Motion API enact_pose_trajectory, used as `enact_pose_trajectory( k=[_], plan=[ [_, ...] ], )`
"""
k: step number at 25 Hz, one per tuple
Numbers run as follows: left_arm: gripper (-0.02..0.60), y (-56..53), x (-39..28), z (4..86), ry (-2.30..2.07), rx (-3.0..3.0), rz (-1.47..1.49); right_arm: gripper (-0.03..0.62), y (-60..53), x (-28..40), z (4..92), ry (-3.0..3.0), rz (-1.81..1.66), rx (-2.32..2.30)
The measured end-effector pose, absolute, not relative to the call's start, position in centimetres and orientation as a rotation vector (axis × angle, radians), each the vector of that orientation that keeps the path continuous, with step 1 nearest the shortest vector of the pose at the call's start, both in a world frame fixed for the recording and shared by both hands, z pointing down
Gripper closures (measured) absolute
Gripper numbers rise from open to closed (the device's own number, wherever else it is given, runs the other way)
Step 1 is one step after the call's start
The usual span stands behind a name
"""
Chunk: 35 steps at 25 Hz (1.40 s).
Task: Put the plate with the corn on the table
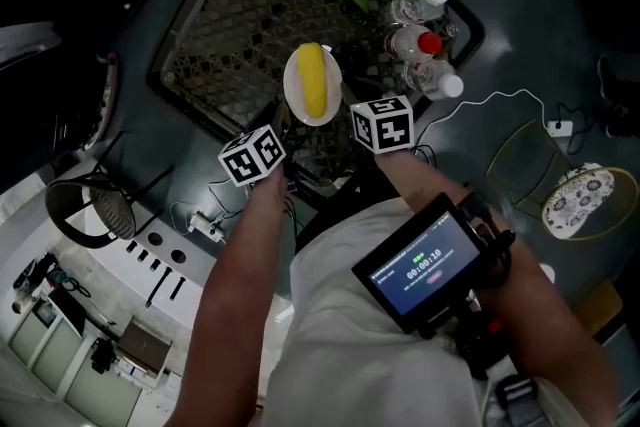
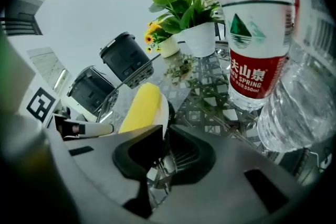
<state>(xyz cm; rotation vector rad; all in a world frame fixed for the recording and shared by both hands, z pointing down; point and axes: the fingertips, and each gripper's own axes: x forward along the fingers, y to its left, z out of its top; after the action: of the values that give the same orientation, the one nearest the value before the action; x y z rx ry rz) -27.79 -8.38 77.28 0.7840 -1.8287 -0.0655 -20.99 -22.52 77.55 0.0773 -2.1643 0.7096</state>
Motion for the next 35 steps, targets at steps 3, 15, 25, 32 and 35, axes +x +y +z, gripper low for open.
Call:
enact_pose_trajectory(
  k=[3,15,25,32,35],
  plan=[
    [0.489,-6.8,-26.5,76.2,-1.848,0.797,-0.078,0.551,-22.1,-19.7,76.6,-2.174,0.709,0.097],
    [0.574,0.1,-21.5,70.6,-1.922,0.859,-0.17,0.588,-17.4,-15.5,70.8,-2.216,0.689,0.064],
    [0.574,2.0,-16.5,64.5,-1.988,1.08,-0.158,0.588,-11.9,-13.8,63.1,-2.321,0.695,-0.101],
    [0.574,3.4,-11.6,60.3,-2.034,1.216,-0.167,0.588,-8.3,-10.3,59.4,-2.393,0.673,-0.204],
    [0.574,4.1,-10.9,58.8,-2.038,1.268,-0.172,0.588,-7.5,-9.7,58.1,-2.421,0.683,-0.221]
  ],
)
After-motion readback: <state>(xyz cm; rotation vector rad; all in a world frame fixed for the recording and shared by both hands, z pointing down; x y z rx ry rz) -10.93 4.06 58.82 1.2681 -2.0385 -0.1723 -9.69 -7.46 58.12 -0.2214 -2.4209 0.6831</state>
